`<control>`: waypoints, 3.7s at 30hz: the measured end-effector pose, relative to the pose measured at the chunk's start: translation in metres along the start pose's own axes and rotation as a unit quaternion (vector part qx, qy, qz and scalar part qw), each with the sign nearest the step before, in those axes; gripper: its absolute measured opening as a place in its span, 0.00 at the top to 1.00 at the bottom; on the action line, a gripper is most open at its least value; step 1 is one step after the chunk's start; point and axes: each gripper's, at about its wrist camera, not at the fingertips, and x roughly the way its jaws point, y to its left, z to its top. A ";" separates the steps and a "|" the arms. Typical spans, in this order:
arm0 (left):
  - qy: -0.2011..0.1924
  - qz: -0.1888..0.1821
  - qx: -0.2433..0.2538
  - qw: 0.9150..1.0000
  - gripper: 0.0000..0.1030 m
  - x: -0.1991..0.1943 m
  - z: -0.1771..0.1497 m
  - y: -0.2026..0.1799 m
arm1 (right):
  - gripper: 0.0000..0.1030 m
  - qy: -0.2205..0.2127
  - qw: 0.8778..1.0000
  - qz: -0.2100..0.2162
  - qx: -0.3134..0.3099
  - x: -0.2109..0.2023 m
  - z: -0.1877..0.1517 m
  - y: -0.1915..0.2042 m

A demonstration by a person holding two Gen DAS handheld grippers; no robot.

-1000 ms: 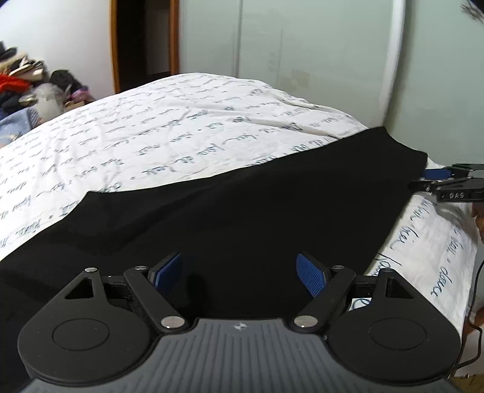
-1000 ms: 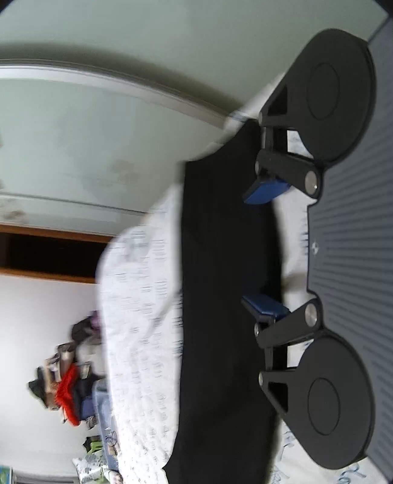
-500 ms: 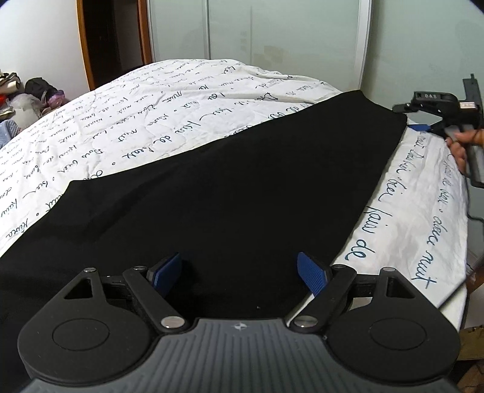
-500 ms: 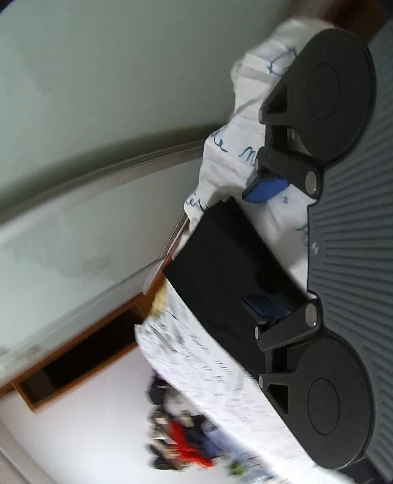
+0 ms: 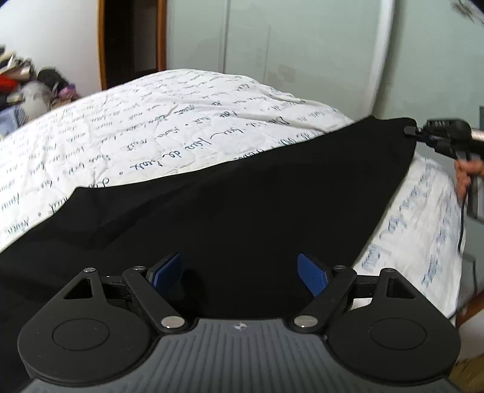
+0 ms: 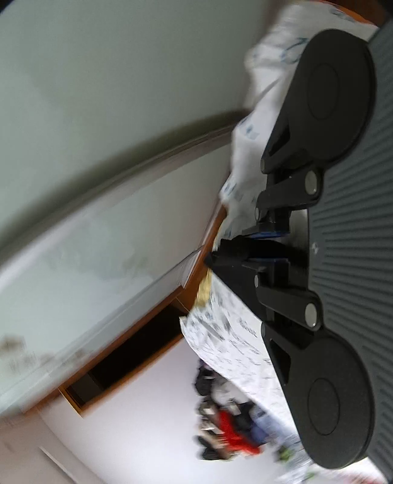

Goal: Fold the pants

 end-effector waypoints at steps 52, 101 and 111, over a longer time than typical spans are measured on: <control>-0.145 0.370 -0.314 0.862 0.13 -0.254 -0.139 0.198 | 0.86 -0.032 0.500 0.453 -0.737 -0.106 -0.418 0.483; -0.020 0.065 0.020 0.997 0.11 0.012 0.016 -0.035 | 0.21 0.046 0.998 -0.018 -0.042 -0.014 -0.013 0.004; -0.018 -0.019 -0.013 1.000 0.11 0.028 0.045 -0.048 | 0.71 0.057 0.997 -0.039 0.025 0.017 -0.001 -0.018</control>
